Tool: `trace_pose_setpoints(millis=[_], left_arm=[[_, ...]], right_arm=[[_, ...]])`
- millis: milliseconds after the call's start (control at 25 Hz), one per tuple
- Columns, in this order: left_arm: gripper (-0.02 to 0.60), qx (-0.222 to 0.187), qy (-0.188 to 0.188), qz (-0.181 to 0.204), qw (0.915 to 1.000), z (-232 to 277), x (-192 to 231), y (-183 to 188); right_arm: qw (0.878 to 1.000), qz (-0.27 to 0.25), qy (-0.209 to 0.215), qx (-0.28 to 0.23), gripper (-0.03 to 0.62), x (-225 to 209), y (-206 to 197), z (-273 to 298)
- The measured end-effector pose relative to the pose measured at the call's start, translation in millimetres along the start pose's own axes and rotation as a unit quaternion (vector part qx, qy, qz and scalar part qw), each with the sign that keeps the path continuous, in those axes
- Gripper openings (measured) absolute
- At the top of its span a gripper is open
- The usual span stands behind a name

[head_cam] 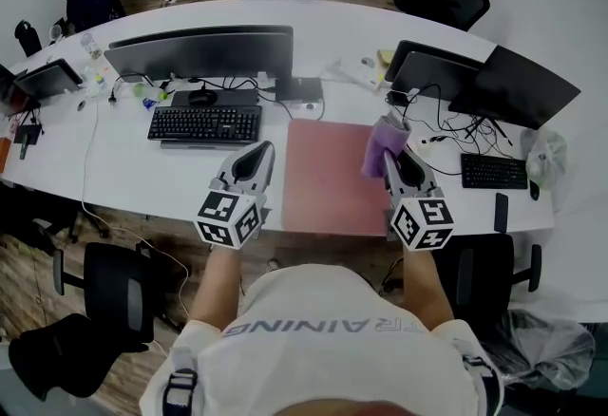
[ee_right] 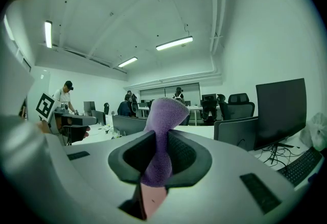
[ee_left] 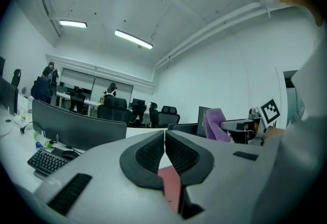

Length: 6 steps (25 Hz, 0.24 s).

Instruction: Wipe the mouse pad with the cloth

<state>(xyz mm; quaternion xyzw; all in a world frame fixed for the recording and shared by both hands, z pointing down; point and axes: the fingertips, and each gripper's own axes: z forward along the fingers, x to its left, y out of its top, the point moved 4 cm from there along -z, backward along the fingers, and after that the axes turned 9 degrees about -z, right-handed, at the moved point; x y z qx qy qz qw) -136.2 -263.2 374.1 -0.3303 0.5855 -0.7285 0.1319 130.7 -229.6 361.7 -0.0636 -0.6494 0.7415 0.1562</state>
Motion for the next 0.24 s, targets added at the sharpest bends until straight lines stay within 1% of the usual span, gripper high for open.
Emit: trace_pose_setpoints(millis=[240], left_arm=[[0.032,0.003,0.000,-0.006,1.0000,9.8,0.1,1.5]], right_arm=[[1.000,-0.005,-0.002,0.009,0.089,-8.8,-4.3,6.1]])
